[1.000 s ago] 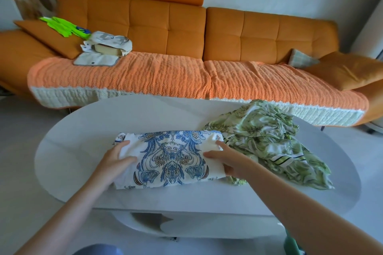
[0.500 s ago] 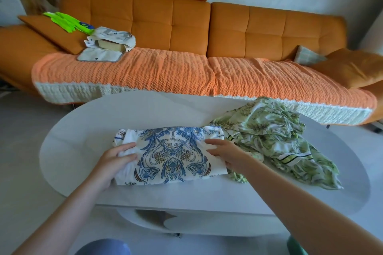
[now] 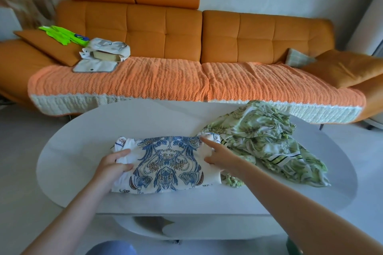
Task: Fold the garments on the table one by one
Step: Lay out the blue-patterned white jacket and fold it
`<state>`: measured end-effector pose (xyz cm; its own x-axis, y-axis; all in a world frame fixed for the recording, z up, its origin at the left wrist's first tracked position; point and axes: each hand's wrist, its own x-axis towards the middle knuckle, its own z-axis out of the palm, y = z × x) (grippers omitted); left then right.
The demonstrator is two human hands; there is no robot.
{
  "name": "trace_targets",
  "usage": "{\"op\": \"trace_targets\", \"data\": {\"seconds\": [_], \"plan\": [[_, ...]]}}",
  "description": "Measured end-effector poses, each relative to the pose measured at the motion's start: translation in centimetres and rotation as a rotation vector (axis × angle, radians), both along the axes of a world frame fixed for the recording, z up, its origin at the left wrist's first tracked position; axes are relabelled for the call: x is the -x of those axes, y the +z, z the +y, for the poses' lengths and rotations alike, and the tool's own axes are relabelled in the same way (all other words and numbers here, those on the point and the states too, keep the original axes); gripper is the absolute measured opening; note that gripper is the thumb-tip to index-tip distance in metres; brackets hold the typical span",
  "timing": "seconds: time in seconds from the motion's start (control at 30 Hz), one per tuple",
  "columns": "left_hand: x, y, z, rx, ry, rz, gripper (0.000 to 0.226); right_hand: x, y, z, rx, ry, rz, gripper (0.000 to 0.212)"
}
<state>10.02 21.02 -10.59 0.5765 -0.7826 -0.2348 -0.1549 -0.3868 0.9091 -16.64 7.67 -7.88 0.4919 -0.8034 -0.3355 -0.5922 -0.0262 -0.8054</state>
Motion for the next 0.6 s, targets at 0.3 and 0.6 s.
{"op": "trace_targets", "data": {"seconds": [0.3,0.6], "plan": [[8.1,7.7,-4.0,0.207,-0.227,-0.322,0.063,7.9,5.6,1.5,0.274,0.026,0.057,0.071],[24.3,10.7,-10.5,0.350,-0.576,-0.459,0.062,24.9,6.1,3.7,0.366,-0.436,0.114,0.075]]}}
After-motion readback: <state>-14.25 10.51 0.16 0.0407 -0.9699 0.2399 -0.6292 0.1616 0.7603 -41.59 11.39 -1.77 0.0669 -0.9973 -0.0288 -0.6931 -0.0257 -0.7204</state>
